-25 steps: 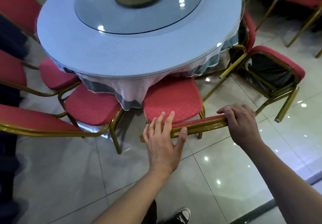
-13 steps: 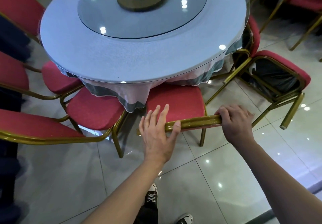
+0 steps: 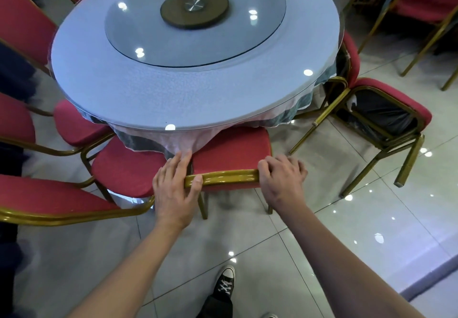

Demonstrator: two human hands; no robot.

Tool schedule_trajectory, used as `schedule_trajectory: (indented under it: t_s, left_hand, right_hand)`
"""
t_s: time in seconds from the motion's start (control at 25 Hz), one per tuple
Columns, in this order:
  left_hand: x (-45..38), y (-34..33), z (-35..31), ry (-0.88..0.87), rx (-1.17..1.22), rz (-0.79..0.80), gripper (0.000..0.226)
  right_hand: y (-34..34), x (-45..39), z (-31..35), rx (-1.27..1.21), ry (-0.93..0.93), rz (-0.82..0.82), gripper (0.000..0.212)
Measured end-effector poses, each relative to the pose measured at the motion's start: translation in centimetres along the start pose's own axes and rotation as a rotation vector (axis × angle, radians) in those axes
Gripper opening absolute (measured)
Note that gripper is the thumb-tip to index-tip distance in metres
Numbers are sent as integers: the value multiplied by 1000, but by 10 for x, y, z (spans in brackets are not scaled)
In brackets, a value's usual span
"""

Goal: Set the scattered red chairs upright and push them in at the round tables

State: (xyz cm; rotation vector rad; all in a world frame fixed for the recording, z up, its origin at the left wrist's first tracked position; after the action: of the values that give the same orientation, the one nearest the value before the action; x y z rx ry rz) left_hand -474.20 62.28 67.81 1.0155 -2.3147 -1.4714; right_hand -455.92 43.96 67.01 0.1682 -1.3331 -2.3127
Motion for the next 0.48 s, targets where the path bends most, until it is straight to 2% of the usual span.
schedule_trajectory:
  t_s: [0.28, 0.48]
  left_hand:
    - [-22, 23, 49, -22, 5, 20, 70]
    - [-21, 23, 46, -16, 17, 62, 68]
  right_hand:
    - [-28, 7, 47, 12, -36, 41, 39]
    - [-25, 8, 44, -41, -24, 10, 55]
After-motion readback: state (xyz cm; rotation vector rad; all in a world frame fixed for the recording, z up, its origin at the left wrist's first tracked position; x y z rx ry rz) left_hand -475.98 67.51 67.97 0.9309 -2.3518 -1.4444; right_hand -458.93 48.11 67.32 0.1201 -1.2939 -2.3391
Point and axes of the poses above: each hand's wrist, its own x-axis away from the middle knuckle, its own y-axis out of the back of the hand, z = x × y, the point moved 7 cm from there along -x, towards the middle knuckle, and after that the axes turned 3 degrees about -y, right-handed, at the moved point
